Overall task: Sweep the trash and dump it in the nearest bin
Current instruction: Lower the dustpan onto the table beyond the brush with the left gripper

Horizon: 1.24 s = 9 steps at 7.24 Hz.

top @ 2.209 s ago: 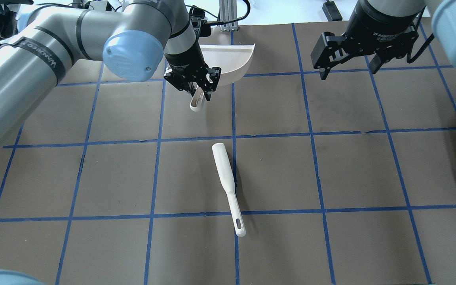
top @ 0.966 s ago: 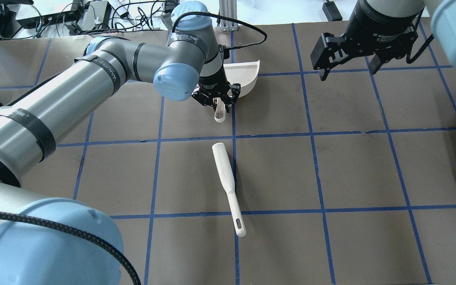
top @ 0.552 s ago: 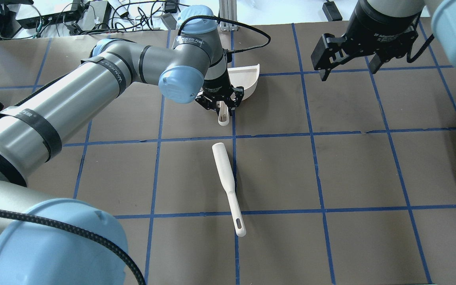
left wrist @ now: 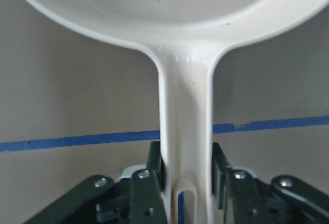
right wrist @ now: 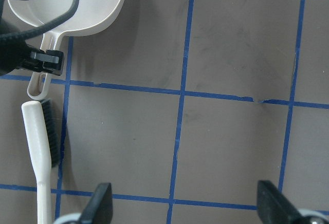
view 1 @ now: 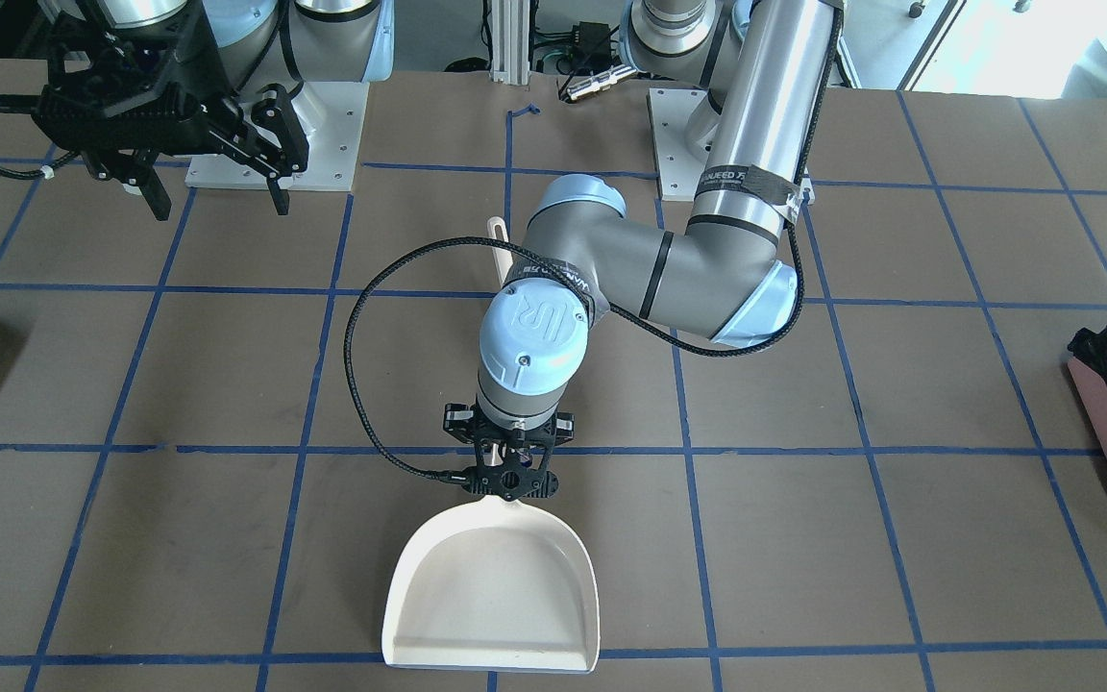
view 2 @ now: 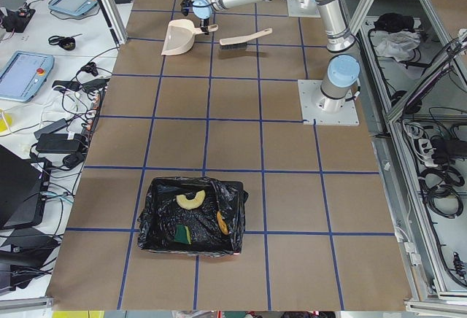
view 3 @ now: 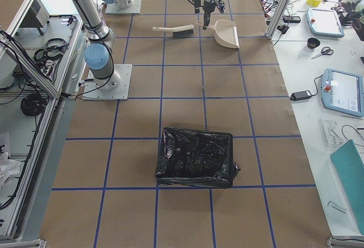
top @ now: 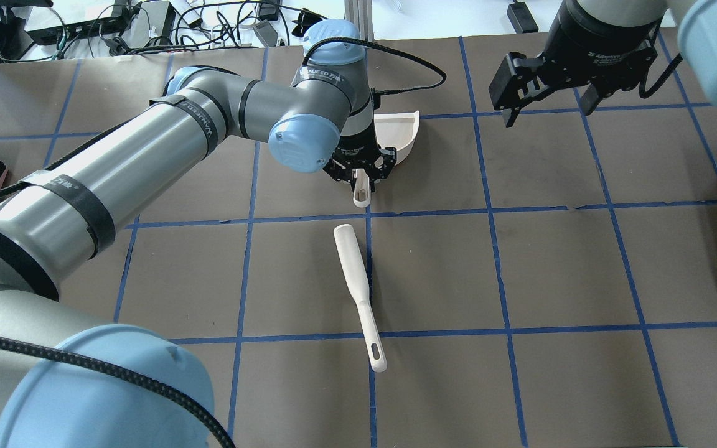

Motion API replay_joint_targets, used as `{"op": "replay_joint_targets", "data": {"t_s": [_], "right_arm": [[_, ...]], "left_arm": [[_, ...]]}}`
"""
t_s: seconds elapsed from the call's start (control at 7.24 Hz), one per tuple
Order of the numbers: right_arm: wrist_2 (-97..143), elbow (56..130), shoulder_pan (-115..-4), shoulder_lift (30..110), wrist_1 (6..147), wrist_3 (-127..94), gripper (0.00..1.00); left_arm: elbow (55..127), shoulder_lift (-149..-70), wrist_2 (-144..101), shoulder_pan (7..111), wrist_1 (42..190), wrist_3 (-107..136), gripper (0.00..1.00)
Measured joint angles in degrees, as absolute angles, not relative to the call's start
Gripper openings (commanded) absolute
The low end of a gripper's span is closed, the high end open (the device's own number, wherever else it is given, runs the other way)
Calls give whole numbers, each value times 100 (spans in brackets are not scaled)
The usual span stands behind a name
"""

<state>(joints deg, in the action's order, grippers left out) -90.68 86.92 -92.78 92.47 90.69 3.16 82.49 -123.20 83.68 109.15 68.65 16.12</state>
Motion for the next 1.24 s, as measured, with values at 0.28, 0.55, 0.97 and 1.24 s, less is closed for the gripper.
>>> {"op": "replay_joint_targets", "data": {"t_s": [0.28, 0.55, 0.97, 1.24], "right_arm": [[-9000, 8692, -9291, 9252, 9117, 305, 100], [-8997, 8692, -9291, 9252, 9176, 275, 100], [-9026, 8758, -9294, 9248, 9342, 261, 100], [-9043, 8809, -9297, 9247, 9338, 256, 100]], "left_arm": [[8262, -12328, 8373, 10923, 6866, 1443, 80], [8271, -12330, 8368, 10924, 6857, 1363, 93], [8350, -12243, 8373, 10918, 6833, 1288, 100], [8361, -12000, 8626, 10896, 6867, 1089, 100]]}}
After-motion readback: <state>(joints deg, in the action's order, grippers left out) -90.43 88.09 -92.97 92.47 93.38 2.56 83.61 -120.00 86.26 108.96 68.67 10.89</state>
